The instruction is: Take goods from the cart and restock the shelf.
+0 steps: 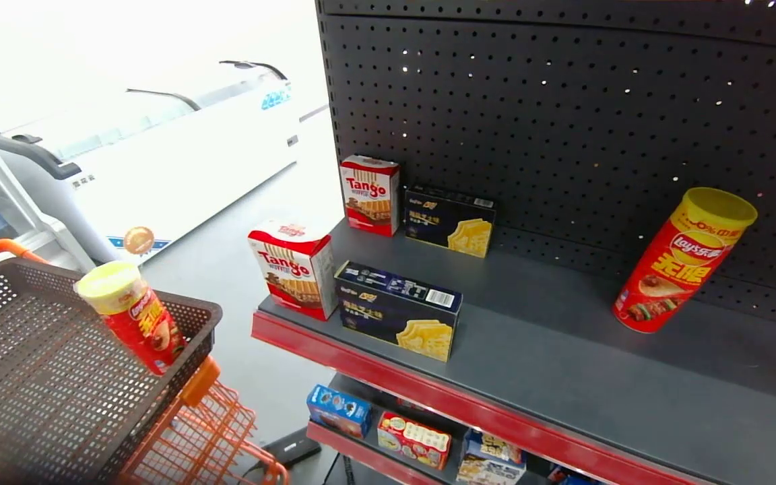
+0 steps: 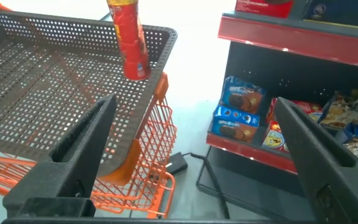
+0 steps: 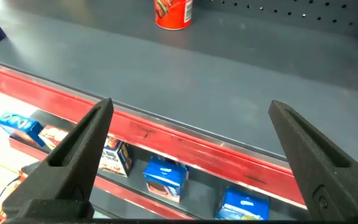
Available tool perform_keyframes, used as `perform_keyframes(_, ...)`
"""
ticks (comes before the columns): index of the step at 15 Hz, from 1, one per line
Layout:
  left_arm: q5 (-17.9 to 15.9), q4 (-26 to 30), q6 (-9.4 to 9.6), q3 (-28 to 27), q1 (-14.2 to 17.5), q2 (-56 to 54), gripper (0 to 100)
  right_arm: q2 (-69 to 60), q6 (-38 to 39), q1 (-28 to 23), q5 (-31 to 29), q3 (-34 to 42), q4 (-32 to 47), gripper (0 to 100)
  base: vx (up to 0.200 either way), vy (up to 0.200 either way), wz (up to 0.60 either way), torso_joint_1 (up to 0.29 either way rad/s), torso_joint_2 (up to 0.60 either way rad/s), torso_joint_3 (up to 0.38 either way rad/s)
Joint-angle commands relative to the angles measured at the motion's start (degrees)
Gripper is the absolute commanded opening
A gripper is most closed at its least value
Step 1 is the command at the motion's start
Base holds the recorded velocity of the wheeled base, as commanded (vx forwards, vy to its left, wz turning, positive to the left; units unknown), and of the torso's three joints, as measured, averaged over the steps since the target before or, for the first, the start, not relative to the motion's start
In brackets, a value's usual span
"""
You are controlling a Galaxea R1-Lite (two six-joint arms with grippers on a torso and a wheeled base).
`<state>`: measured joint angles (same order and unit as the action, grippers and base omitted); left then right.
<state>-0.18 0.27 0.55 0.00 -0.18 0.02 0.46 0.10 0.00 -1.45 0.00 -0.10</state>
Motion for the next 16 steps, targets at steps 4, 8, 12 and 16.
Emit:
perform_keyframes(4, 0.09, 0.00, -0.11, 0.00, 0.01, -0.02, 100, 0.06, 0.17, 0.00, -0.04, 0.00, -0.08, 100, 0.000, 0.000, 0.30, 0.002, 0.00, 0.001)
perform_keyframes(8, -0.08, 0.00, 0.07, 0.00, 0.01, -0.02, 100, 0.06, 0.25, 0.00, -0.04, 0.00, -0.08, 100, 0.000, 0.000, 0.00, 0.000, 0.00, 0.000)
perform_keyframes(12, 0.18, 1.31, 1.03, -8.44, -0.17, 2.52, 100, 0.06, 0.25, 0.00, -0.04, 0.00, -0.08, 100, 0.000, 0.000, 0.00, 0.000, 0.00, 0.000)
perform_keyframes(16, 8.18, 4.04, 0.15, -21.80, 0.53, 28.10, 100, 0.06, 0.25, 0.00, -0.04, 0.00, -0.08, 100, 0.000, 0.000, 0.00, 0.000, 0.00, 0.000)
